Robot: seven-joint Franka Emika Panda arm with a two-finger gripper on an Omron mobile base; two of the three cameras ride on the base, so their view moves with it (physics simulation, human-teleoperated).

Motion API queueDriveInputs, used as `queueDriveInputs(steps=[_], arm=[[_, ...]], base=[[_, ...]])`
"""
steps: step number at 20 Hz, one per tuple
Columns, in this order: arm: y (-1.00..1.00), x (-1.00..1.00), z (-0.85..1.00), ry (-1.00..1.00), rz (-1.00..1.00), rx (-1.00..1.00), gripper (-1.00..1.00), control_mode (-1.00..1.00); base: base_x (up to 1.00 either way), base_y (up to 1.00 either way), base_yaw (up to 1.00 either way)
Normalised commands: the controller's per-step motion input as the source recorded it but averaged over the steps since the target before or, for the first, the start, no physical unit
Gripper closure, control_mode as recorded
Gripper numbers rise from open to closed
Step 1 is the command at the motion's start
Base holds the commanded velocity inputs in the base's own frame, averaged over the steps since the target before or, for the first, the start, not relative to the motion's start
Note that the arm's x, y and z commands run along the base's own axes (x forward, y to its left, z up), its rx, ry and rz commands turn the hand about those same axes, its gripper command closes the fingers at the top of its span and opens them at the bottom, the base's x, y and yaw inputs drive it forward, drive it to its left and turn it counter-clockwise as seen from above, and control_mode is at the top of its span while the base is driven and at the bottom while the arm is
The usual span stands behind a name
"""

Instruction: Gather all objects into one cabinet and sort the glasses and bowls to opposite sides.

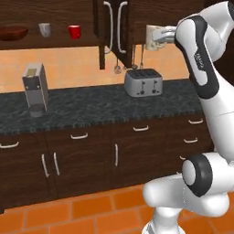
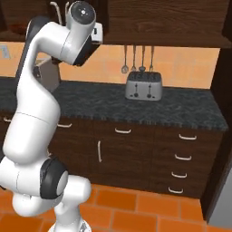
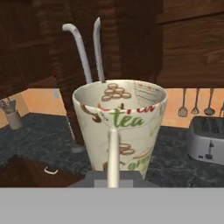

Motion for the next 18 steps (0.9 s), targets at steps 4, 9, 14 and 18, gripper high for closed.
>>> queueDriveInputs(steps=[4, 9, 14, 18], arm=[[0.00, 0.00, 0.00, 0.00, 0.00, 0.00, 1.00, 1.00], [0.00, 0.00, 0.00, 0.00, 0.00, 0.00, 1.00, 1.00], [0.00, 0.00, 0.00, 0.00, 0.00, 0.00, 1.00, 1.00], [0.00, 0.00, 0.00, 0.00, 0.00, 0.00, 1.00, 1.00]], base=[[-0.32, 1.00, 0.26], [-0.27, 0.91, 0.27], [0.73, 0.36, -0.02], [1.00, -0.11, -0.07]])
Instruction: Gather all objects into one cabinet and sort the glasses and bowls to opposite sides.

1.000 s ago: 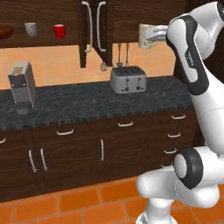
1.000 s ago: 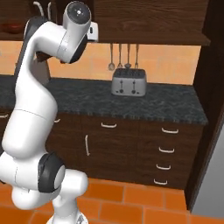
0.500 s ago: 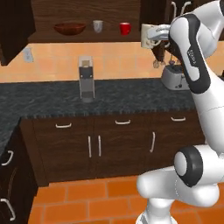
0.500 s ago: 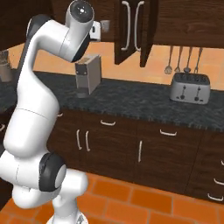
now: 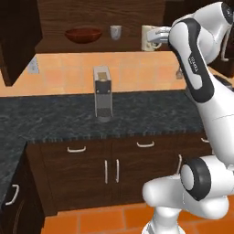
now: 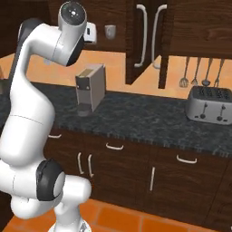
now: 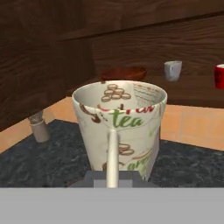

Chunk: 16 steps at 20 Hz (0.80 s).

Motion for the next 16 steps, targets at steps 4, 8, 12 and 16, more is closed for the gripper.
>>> queueDriveInputs(steps=[4, 8, 12, 16], arm=[[0.00, 0.00, 0.00, 0.00, 0.00, 0.00, 1.00, 1.00], [0.00, 0.00, 0.00, 0.00, 0.00, 0.00, 1.00, 1.00], [0.00, 0.00, 0.00, 0.00, 0.00, 0.00, 1.00, 1.00], [0.00, 0.00, 0.00, 0.00, 0.00, 0.00, 1.00, 1.00]], base=[[1.00, -0.31, -0.08], [0.91, -0.12, -0.14], [0.51, 0.00, -0.43], [0.41, 0.00, -0.15]])
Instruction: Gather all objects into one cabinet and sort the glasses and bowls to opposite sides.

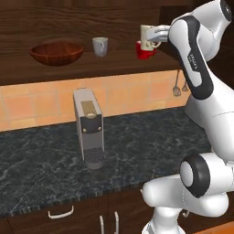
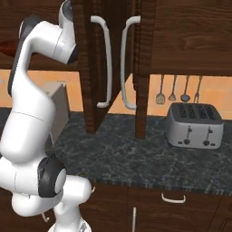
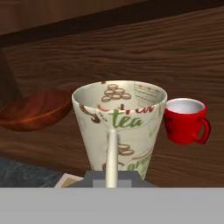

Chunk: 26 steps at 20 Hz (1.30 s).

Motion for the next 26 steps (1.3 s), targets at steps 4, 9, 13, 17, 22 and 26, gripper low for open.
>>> queueDriveInputs(steps=[4, 9, 13, 17, 22, 26], arm=[[0.00, 0.00, 0.00, 0.00, 0.00, 0.00, 1.00, 1.00], [0.00, 0.00, 0.00, 0.00, 0.00, 0.00, 1.00, 1.00], [0.00, 0.00, 0.00, 0.00, 0.00, 0.00, 1.00, 1.00], [0.00, 0.00, 0.00, 0.00, 0.00, 0.00, 1.00, 1.00], [0.91, 0.00, -0.03, 0.00, 0.00, 0.00, 1.00, -1.00], [0.71, 0.25, -0.08, 0.00, 0.00, 0.00, 1.00, -1.00]], base=[[0.36, 0.28, -0.16], [0.74, 0.76, -0.22], [0.43, 0.82, -0.10], [0.16, 0.79, -0.01], [0.00, 0.00, 0.00], [0.00, 0.00, 0.00]])
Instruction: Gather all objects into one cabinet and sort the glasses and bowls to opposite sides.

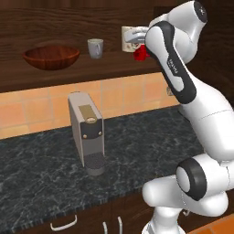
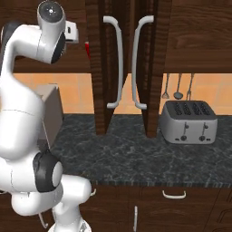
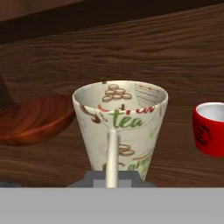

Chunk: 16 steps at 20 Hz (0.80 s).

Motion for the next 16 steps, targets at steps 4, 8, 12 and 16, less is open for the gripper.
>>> queueDriveInputs(steps=[4, 8, 12, 16], arm=[[0.00, 0.42, -0.03, -0.04, -0.01, 0.00, 1.00, -1.00], [0.00, 0.00, -0.11, -0.03, 0.00, 0.00, 1.00, -1.00], [0.05, 0.00, -0.61, 0.00, -0.02, 0.00, 1.00, -1.00], [0.01, 0.15, -0.33, 0.00, -0.02, -0.03, 1.00, -1.00]], base=[[0.00, 0.00, 0.00], [0.00, 0.00, 0.00], [0.00, 0.00, 0.00], [0.00, 0.00, 0.00]])
